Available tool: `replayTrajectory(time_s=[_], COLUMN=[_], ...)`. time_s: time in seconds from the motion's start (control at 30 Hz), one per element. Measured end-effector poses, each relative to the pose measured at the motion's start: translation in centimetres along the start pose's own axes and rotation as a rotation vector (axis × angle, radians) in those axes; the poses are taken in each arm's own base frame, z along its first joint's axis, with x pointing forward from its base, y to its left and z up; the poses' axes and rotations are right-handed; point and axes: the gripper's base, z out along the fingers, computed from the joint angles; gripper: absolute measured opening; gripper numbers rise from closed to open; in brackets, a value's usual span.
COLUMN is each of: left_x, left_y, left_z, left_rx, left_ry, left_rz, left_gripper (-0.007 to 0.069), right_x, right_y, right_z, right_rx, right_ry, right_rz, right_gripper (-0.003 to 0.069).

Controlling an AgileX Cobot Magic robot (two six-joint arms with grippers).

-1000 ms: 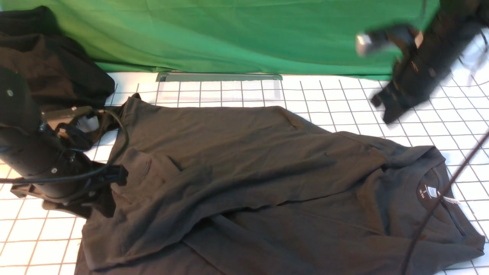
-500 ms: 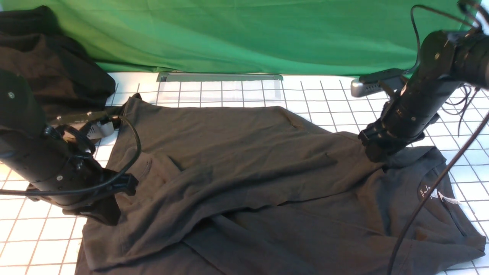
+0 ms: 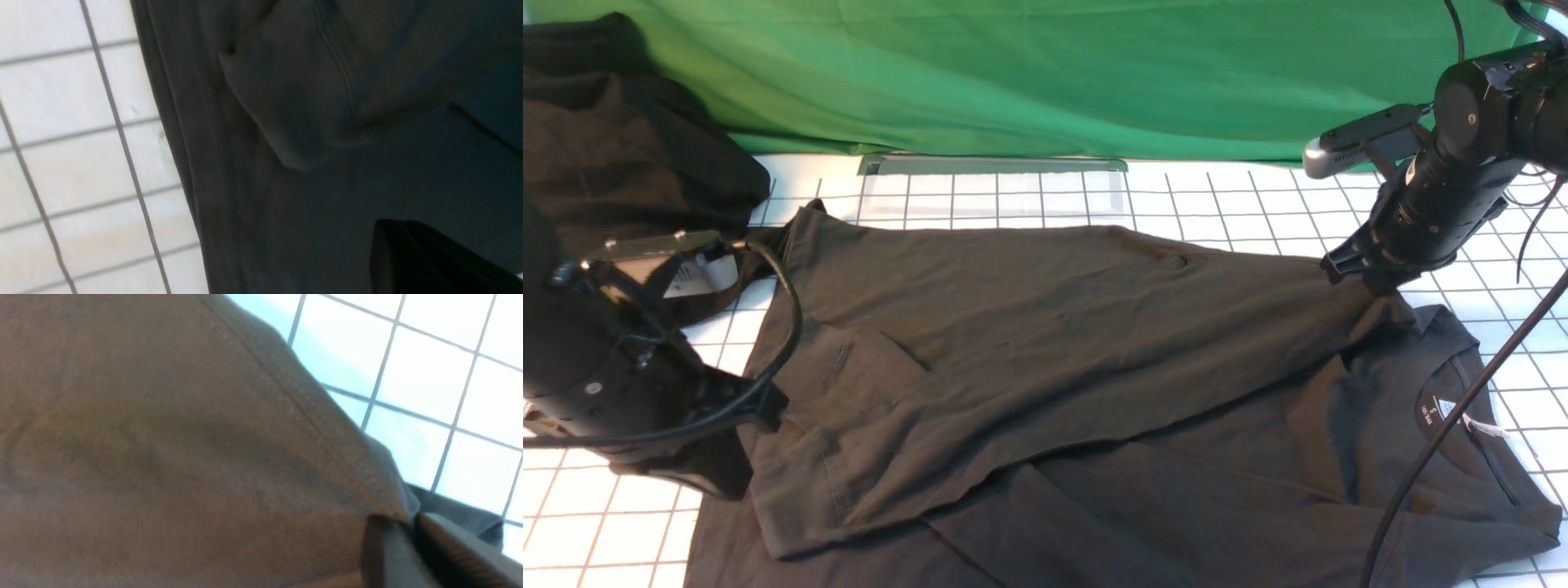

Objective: Fold a long-sleeved shirt over a white checkered tablecloth.
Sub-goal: 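Grasp the near edge of the shirt at its hem and shoulder corners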

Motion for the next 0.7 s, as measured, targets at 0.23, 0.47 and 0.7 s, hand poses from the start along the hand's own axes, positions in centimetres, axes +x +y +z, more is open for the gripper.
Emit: replayTrajectory(time_s=[0.23,0.47,0.7], left_x=[1.2,5.2,9.0], left_y=[-0.3,-1.4,-1.0], left_z=[-0.8,-1.1,2.9], left_rx=[0.007,-0.058,-0.144], left_ry=[0.063,0.075,0.189], left_rz=[0.005,-0.002,-0.094], left_gripper=[-0.001,-0.001,0.0024], right_x=[0.7,2.2,6.6], right_y=[-0.2,-0.6,1.2], right_z=[-0.3,-6.9,-12.5], right_rx=[0.017,0.008,-0.182], right_ry=[0.076,0.107,0.062], right_rz=[-0.011,0.021,0.037], right_gripper=[0.0433,0.0075,0.0009])
